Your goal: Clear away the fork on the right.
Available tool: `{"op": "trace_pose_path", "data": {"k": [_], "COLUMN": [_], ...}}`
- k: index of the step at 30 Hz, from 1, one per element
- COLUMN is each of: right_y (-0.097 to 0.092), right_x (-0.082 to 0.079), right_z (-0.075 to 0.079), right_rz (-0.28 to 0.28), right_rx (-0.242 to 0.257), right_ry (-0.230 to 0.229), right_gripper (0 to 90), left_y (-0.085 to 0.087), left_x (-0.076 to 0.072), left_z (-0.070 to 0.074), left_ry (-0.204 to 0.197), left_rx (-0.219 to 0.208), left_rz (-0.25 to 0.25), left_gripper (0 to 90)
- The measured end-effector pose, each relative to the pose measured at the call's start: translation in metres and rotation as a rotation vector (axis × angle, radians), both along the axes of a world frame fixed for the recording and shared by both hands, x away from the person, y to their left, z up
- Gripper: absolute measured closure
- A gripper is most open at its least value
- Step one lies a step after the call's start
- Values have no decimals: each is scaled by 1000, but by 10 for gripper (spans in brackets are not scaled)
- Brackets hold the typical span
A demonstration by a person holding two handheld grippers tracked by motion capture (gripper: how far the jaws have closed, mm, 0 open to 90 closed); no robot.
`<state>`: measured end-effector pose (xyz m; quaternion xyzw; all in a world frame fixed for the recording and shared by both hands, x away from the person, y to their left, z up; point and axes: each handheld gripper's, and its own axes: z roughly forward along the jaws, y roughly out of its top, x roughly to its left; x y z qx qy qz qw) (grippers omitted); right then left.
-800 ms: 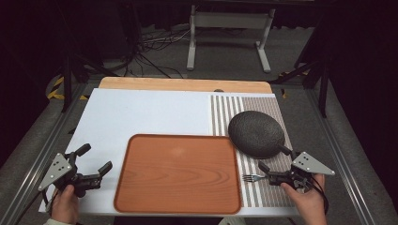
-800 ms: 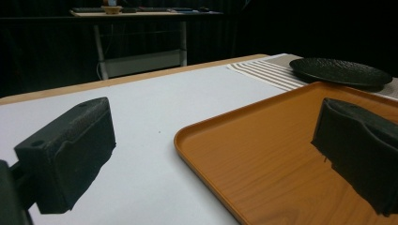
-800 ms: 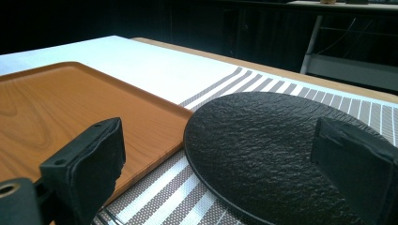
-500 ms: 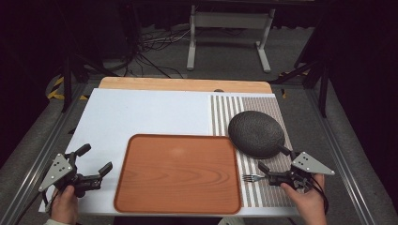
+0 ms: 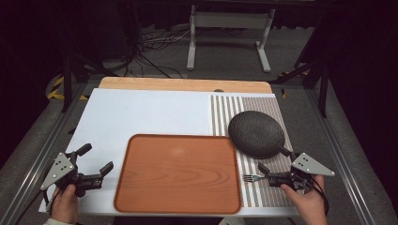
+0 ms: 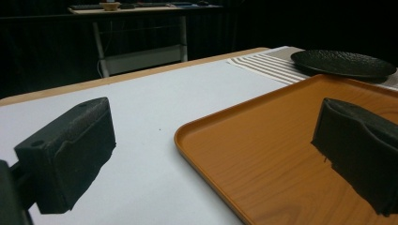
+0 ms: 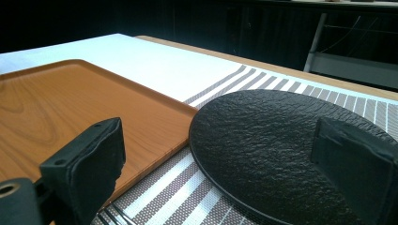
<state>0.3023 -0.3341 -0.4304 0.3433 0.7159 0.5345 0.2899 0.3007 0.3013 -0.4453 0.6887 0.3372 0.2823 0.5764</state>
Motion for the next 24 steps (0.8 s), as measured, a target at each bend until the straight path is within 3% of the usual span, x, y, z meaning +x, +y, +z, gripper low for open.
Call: {"op": "trace_pose_path", "data": {"k": [12, 24], "right_y": [-1, 4], "right_x": [10, 22], "right_z": [12, 35], "right_rz": [26, 76], "right_rx": [20, -139], "right_ry": [4, 79], "right_gripper": [19, 57], "left_y": [-1, -1], "left_x": [0, 1], "left_z": [-1, -1], "left_ry": [14, 17], "left_rx": [22, 27], "left_rz": [-2, -5], "left_gripper": [5, 5]}}
